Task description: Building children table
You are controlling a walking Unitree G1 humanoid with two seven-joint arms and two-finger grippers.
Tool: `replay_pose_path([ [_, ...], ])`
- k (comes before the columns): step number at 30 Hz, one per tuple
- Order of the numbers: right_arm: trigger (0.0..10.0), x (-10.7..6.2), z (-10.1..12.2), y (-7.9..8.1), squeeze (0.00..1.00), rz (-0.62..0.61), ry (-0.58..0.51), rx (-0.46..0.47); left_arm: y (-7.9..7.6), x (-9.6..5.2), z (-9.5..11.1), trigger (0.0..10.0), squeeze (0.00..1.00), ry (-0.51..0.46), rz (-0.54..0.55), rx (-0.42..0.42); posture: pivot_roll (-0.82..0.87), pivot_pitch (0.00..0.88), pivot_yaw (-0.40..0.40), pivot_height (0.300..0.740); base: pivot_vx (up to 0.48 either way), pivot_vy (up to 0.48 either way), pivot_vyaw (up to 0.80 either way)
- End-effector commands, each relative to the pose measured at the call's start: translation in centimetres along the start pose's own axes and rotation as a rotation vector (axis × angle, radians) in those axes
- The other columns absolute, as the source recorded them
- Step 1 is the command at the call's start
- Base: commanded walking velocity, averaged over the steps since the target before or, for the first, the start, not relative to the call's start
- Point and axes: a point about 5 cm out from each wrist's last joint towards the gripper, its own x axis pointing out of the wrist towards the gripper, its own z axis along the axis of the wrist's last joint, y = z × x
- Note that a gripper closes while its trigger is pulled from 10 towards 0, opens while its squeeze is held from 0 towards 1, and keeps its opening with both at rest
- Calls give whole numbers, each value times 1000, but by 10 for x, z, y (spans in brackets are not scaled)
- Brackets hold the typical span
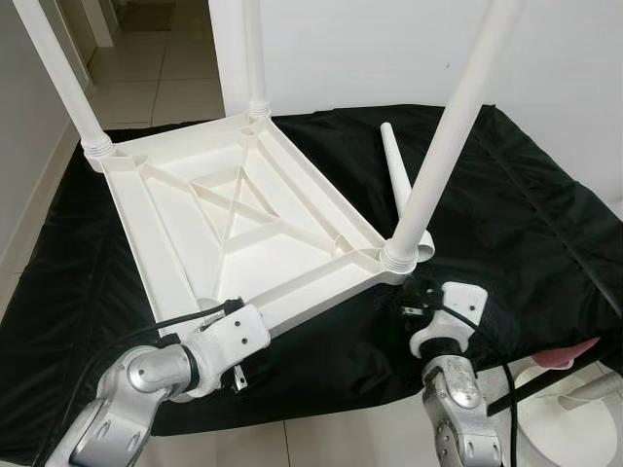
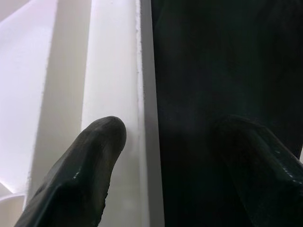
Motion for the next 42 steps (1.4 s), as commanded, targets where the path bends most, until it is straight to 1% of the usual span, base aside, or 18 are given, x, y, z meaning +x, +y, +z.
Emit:
replay_pose_path([
  [1, 10000, 2, 3, -4, 0, -44, -21, -15, 0, 1, -3, 10000, 0, 24, 5, 10, 5, 71, -19, 740, 0, 0, 0],
  [2, 10000, 4, 4, -6, 0, -66, -30, -27, 0, 1, -3, 10000, 0, 28, 4, 18, 5, 71, -19, 740, 0, 0, 0],
  [3, 10000, 10, 8, -12, 0, -117, -55, -63, 0, 3, -6, 10000, 0, 43, 0, 21, 5, 69, -16, 740, 0, 0, 0],
  [4, 10000, 10, 8, -12, 0, -117, -55, -63, 0, 3, -6, 10000, 0, 43, 0, 21, 5, 69, -16, 740, 0, 0, 0],
  [5, 10000, 17, 12, -16, 0, -156, -70, -116, -2, 4, -9, 10000, 0, 53, -11, 22, 5, 69, -15, 740, 0, 0, 0],
  [8, 10000, 21, 14, -18, 0, -174, -79, -126, -3, 4, -10, 10000, 0, 59, -18, 23, 4, 69, -12, 740, 0, 0, 0],
  [9, 10000, 29, 17, -18, 0, -197, -94, -134, -6, 4, -11, 10000, 0, 70, -37, 26, 6, 67, -11, 740, 0, 0, 0],
  [15, 10000, 51, 23, -12, 0, -198, -97, -121, -13, 4, -15, 10000, 0, 92, -77, 33, 12, 64, -9, 740, 0, 0, 0],
  [16, 10000, 51, 23, -12, 0, -198, -97, -121, -13, 4, -15, 10000, 0, 92, -77, 33, 12, 64, -9, 740, 0, 0, 0],
  [20, 10000, 63, 24, -9, 0, -177, -91, -116, -15, 3, -16, 10000, 0, 100, -95, 35, 15, 61, -8, 740, 0, 0, 0],
  [22, 10000, 78, 27, -2, 0, -133, -71, -123, -20, 1, -14, 10000, 0, 98, -138, 39, 16, 58, -5, 740, 0, 0, 0],
  [23, 10000, 78, 27, -2, 0, -133, -71, -123, -20, 1, -14, 10000, 0, 98, -138, 39, 16, 58, -5, 740, 0, 0, 0],
  [24, 10000, 89, 28, 3, 0, -109, -55, -124, -25, 0, -12, 10000, 0, 93, -174, 24, 18, 57, -7, 740, 0, 0, 0],
  [27, 10000, 92, 28, 7, 0, -88, -52, -122, -25, 0, -12, 10000, 0, 96, -181, 17, 18, 57, -7, 740, 0, 0, 0],
  [32, 10000, 105, 32, 26, 0, 1, -47, -121, -33, -2, -8, 10000, 0, 90, -251, -25, 18, 54, -8, 740, 0, 0, 0],
  [37, 10000, 111, 33, 34, 0, 35, -39, -108, -39, -4, -4, 10000, 0, 80, -299, -23, 16, 53, -5, 740, 0, 0, 0],
  [40, 10000, 118, 32, 53, 0, 130, -8, -122, -45, -8, -2, 10000, 0, 92, -353, -33, 12, 53, -3, 740, 0, 0, 0],
  [42, 10000, 119, 31, 59, 0, 153, 4, -127, -46, -10, -1, 10000, 0, 91, -366, -35, 11, 52, -5, 740, 0, 0, 0],
])
